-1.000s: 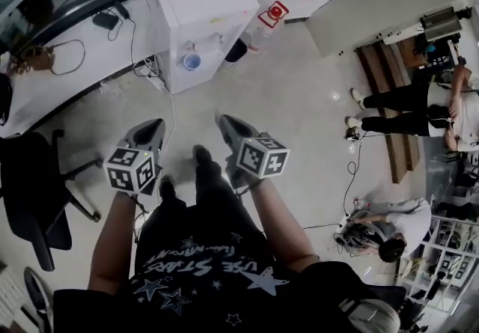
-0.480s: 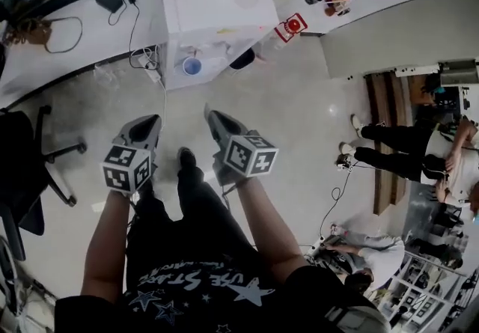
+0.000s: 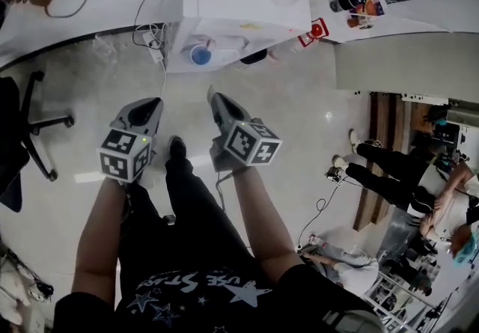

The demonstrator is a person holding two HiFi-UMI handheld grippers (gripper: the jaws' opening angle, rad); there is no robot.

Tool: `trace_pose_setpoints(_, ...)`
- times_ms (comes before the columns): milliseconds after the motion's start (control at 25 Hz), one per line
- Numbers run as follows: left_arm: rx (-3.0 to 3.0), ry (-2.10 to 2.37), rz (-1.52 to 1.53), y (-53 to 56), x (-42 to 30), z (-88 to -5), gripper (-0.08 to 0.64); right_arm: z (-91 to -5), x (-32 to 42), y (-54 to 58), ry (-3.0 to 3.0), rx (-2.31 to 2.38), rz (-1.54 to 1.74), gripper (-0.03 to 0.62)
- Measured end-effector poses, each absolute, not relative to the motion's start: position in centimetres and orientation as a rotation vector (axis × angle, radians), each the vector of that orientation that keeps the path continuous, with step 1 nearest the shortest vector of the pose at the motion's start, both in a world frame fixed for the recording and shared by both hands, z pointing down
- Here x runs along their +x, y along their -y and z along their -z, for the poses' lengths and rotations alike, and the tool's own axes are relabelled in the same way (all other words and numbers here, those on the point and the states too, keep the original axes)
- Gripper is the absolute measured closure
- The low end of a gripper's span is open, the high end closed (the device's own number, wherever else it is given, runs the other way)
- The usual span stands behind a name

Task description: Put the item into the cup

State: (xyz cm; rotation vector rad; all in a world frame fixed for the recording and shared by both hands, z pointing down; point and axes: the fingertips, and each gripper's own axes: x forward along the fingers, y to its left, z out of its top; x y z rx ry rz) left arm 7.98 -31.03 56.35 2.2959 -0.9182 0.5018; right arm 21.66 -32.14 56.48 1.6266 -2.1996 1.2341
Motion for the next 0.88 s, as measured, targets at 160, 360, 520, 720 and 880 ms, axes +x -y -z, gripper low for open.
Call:
trace_pose_setpoints(160, 2.283, 0.946, -0.487, 32.1, 8.3, -57.8, 0.552, -58.6, 21.8, 33.9, 2.216, 1.616, -1.244, 0.591)
trace_pose_setpoints(360, 2.257, 1.001, -0.464, 34.3, 8.5, -59.9, 0.552, -61.0, 22.2, 36.2, 2.220, 1.597, -1.244, 0.591)
trace_pose_setpoints(520, 2.240, 1.031, -0.436, 35.7, 8.9, -61.2, 0.552, -62.5, 22.2, 37.6, 2.233, 1.551, -1.224, 0.591)
trace_pose_setpoints(720, 2.233, 1.054, -0.435, 37.1, 9.4, -63.1, 0.552, -64.3, 21.8, 39.4, 2.287, 1.477, -1.142, 0.591)
trace_pose_setpoints(880, 2.209, 1.068, -0.411, 37.9, 9.7, -64.2, 0.552, -65.8, 21.8, 40.8, 2.290, 1.471, -1.150, 0.591)
